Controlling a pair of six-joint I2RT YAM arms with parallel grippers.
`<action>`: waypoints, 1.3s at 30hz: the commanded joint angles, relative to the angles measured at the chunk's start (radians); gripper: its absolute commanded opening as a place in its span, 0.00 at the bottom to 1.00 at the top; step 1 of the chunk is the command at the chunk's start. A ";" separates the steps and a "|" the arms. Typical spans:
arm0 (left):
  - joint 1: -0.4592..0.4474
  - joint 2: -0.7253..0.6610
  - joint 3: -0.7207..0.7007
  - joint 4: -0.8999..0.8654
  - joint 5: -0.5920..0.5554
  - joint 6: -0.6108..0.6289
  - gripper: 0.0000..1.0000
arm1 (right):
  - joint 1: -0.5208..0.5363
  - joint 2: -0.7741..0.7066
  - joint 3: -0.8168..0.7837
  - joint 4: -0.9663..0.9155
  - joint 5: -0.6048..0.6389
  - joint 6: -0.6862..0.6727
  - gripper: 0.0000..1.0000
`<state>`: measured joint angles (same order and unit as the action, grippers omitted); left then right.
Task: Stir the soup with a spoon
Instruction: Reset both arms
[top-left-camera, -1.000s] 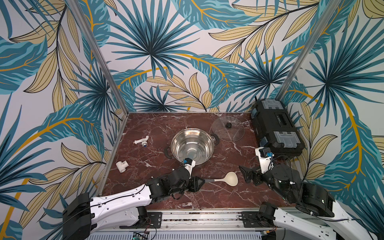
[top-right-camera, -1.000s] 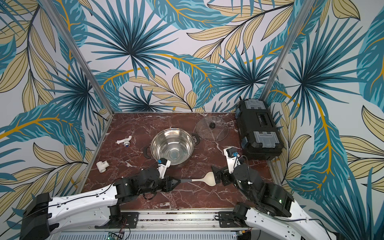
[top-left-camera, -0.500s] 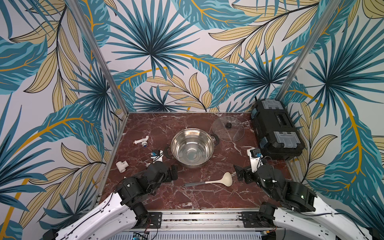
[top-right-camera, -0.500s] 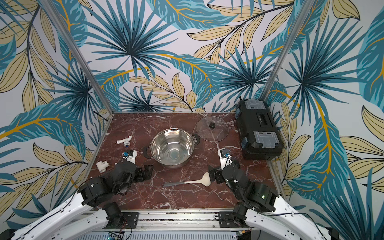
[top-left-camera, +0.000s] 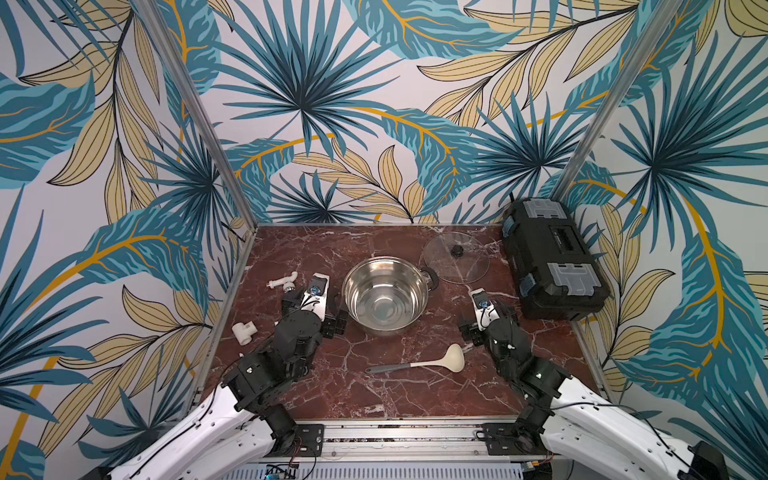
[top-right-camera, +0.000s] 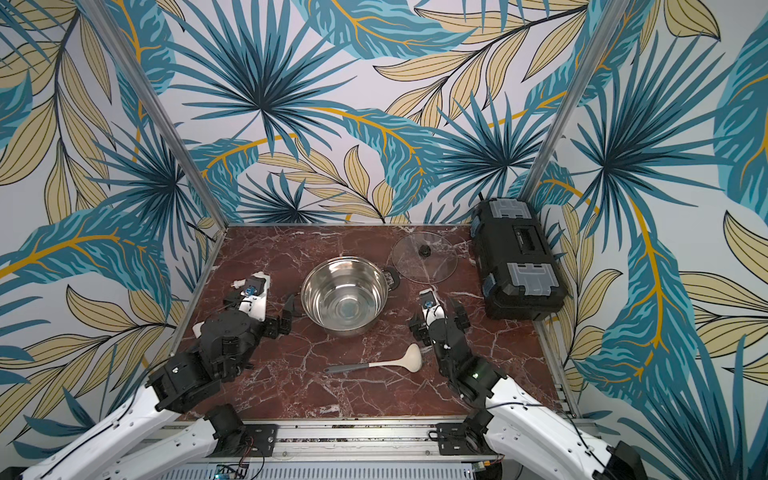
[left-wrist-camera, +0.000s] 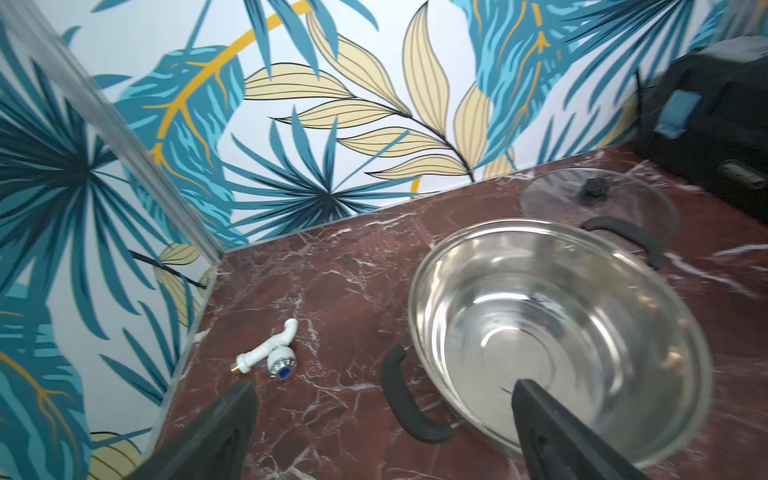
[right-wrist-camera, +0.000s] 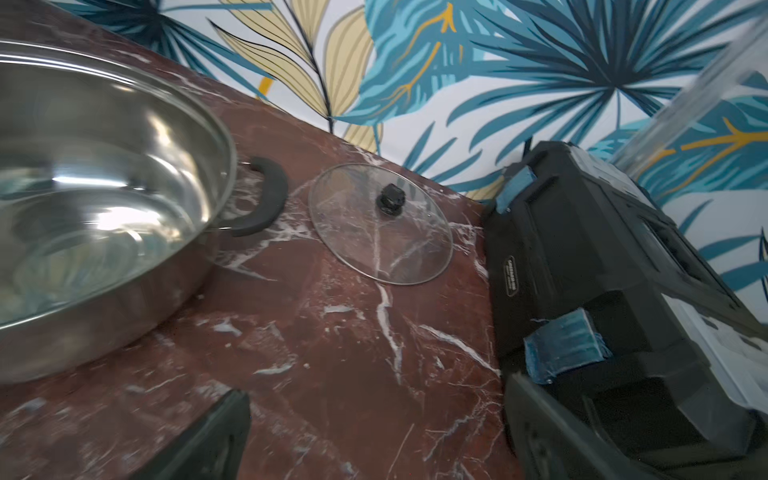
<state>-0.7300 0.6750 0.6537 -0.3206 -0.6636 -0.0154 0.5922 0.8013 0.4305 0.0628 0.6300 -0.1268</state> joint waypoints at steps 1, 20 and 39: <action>0.140 -0.003 -0.191 0.333 -0.038 0.097 1.00 | -0.154 0.091 -0.065 0.301 -0.091 0.012 0.99; 0.626 0.797 -0.304 1.212 0.458 0.089 1.00 | -0.500 0.692 -0.086 0.896 -0.420 0.102 0.99; 0.658 0.844 -0.250 1.148 0.480 0.064 1.00 | -0.554 0.708 -0.022 0.790 -0.489 0.144 1.00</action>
<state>-0.0811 1.5333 0.3786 0.8303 -0.1940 0.0532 0.0406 1.5131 0.4026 0.8661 0.1520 0.0017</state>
